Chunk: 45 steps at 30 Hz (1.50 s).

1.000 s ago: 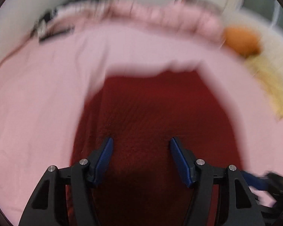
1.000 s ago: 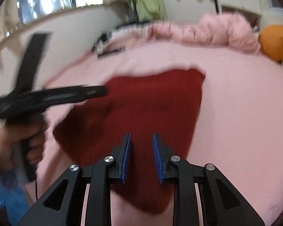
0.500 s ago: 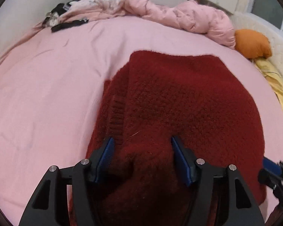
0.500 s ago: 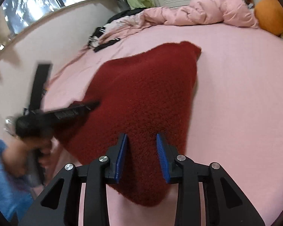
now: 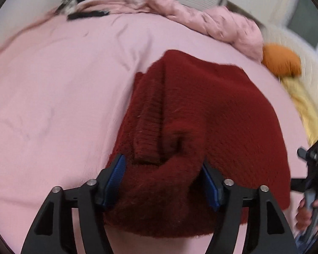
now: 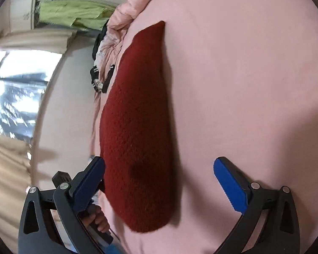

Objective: Fold clothes

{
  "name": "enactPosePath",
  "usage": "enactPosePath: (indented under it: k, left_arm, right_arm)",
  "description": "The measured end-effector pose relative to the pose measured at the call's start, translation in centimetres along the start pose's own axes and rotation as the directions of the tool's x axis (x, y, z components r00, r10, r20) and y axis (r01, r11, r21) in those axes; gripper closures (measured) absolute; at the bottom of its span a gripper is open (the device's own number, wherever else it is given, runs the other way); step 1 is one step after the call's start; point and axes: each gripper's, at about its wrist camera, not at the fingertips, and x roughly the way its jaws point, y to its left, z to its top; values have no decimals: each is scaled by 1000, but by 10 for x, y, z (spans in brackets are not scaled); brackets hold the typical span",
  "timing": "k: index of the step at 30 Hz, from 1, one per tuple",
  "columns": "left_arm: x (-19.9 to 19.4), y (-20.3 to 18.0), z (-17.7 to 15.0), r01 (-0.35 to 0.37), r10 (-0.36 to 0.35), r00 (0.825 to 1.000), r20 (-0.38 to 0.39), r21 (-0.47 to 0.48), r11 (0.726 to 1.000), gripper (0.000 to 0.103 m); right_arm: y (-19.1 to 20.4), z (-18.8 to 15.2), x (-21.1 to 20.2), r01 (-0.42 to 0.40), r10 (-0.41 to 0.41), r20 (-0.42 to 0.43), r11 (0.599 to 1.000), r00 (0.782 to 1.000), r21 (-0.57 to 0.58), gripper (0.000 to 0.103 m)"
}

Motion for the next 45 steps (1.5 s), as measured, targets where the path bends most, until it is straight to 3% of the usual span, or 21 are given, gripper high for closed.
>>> enactPosePath:
  k: [3, 7, 9, 11, 12, 13, 14, 16, 19, 22, 28, 30, 33, 35, 37, 39, 42, 43, 44, 45]
  left_arm:
    - [3, 0, -1, -14, 14, 1000, 6, 22, 1000, 32]
    - [6, 8, -2, 2, -2, 1000, 0, -2, 1000, 29]
    - [9, 14, -2, -10, 9, 1000, -12, -27, 1000, 20]
    - [14, 27, -4, 42, -45, 999, -23, -97, 994, 17]
    - [14, 26, -4, 53, -55, 998, -21, -100, 994, 17]
    - [13, 25, -5, 63, -65, 998, -18, -103, 993, 16]
    - [13, 24, -6, 73, -75, 997, -16, -107, 992, 16]
    - [12, 14, -6, 49, -51, 998, -23, -88, 995, 16]
    - [6, -3, -4, 33, -35, 999, -21, -75, 997, 17]
    - [7, -31, -5, 91, -93, 995, -42, -46, 995, 21]
    - [18, -118, -31, 178, -169, 980, -106, 88, 980, 21]
    - [25, -138, -45, 179, -165, 979, -122, 109, 978, 21]
    - [28, -151, -58, 127, -117, 990, -80, 130, 983, 18]
    - [18, -147, -60, 106, -99, 993, -64, 115, 988, 18]
    - [5, -144, -61, 66, -61, 997, -40, 134, 989, 18]
    - [-5, -142, -60, -19, 23, 1000, -19, 184, 983, 18]
    - [-31, -152, -55, -154, 146, 988, 49, 223, 963, 19]
    - [-45, -160, -52, -158, 138, 985, 102, 222, 962, 21]
    - [-59, -168, -49, -162, 129, 979, 156, 221, 962, 21]
    - [-72, -177, -46, -166, 120, 971, 208, 219, 961, 21]
  right_arm:
    - [19, 4, 35, -15, 12, -100, 999, 995, -34, 0]
    - [44, 9, 81, -40, 21, -232, 996, 973, -77, 0]
    - [54, 10, 101, 3, -30, -258, 994, 966, -107, 0]
    - [55, 13, 105, -26, -3, -259, 994, 966, -108, 0]
    - [51, 14, 103, -33, 7, -258, 995, 966, -96, 12]
    - [44, 15, 99, -1, -16, -264, 998, 964, -66, 41]
    - [36, 16, 96, 32, -40, -272, 999, 962, -36, 43]
    - [40, 17, 87, 11, -22, -261, 999, 965, -42, 50]
    - [52, 18, 73, -38, 21, -256, 998, 966, -60, 52]
    - [47, 29, 55, -76, 61, -260, 996, 964, -47, 53]
    - [-4, 33, -24, -74, 71, -229, 997, 971, -4, 52]
    - [-22, 30, -49, -42, 43, -221, 999, 974, 8, 48]
    - [-39, 33, -56, 129, -144, -229, 989, 963, -78, 28]
    - [-37, 29, -61, 135, -157, -192, 983, 969, -122, 28]
    - [-22, 26, -78, 216, -240, -117, 959, 964, -183, 28]
    - [-4, 20, -99, 332, -344, -1, 909, 939, -251, 28]
    - [37, 4, -125, 550, -507, 214, 752, 835, -364, 27]
    - [53, -3, -131, 570, -499, 277, 708, 821, -416, 27]
    - [68, -13, -134, 558, -466, 308, 691, 830, -460, 27]
    - [76, -22, -129, 518, -419, 304, 685, 855, -512, 27]
